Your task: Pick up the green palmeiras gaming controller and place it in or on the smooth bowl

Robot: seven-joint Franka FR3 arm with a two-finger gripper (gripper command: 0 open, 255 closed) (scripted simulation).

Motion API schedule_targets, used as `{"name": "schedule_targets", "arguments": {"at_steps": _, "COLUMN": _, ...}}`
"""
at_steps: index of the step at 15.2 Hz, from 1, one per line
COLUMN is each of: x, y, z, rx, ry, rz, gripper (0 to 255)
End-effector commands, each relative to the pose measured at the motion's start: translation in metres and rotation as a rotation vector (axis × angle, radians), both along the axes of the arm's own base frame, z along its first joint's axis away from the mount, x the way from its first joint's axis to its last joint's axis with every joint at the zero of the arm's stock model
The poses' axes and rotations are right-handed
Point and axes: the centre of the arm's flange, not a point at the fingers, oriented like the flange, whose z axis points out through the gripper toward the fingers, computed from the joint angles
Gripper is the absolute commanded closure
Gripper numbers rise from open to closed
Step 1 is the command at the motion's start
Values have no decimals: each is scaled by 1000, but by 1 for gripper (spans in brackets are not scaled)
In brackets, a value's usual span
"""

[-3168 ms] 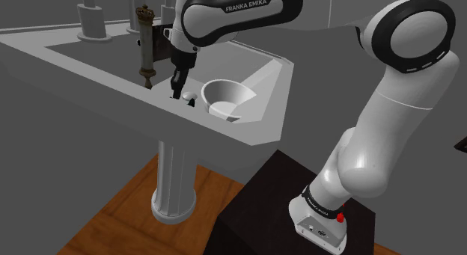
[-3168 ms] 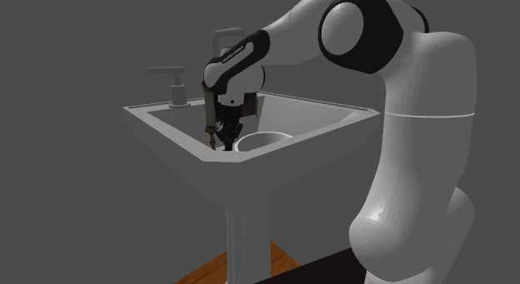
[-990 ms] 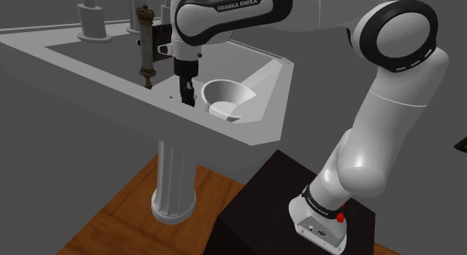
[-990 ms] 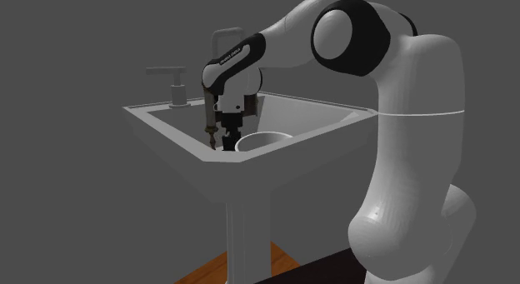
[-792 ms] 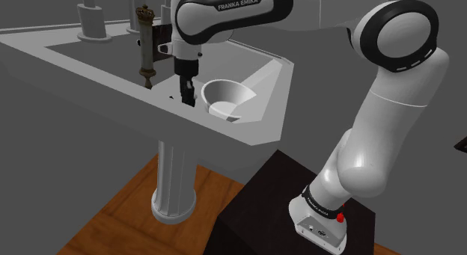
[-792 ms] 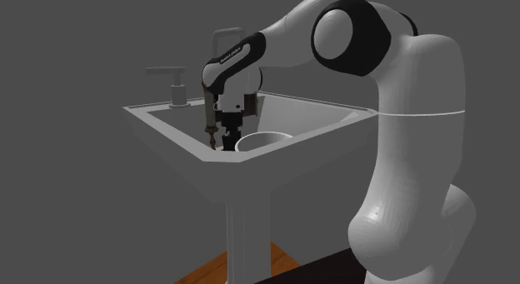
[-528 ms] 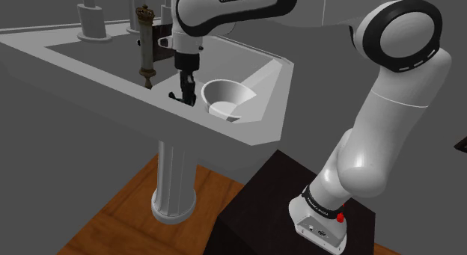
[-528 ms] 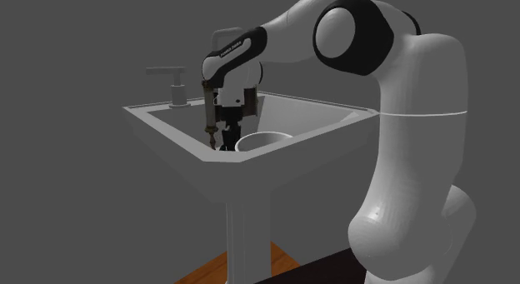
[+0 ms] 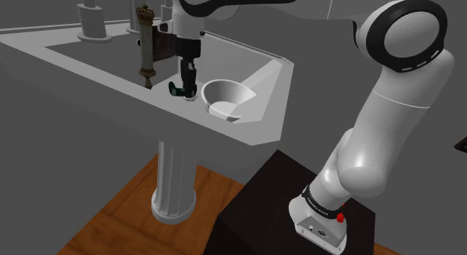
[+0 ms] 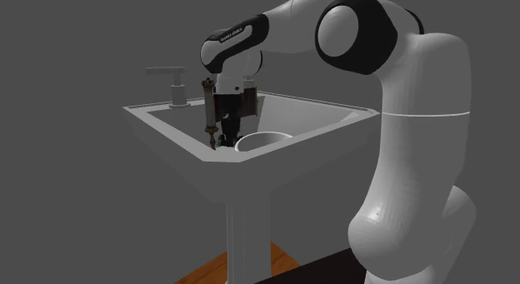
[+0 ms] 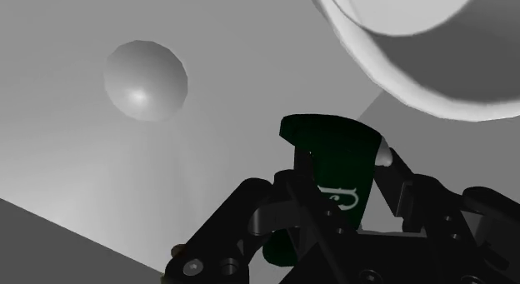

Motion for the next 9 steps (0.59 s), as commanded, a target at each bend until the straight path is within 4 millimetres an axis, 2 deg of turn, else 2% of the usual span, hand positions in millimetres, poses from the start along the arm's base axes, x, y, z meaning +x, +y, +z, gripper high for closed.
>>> {"name": "schedule_targets", "arguments": {"at_steps": 1, "x": 0, "y": -1, "z": 12, "rx": 0, "ry": 0, "rz": 0, "gripper": 255}}
{"name": "schedule_targets", "arguments": {"at_steps": 9, "x": 0, "y": -1, "z": 54, "rx": 0, "ry": 0, "rz": 0, "gripper": 255}}
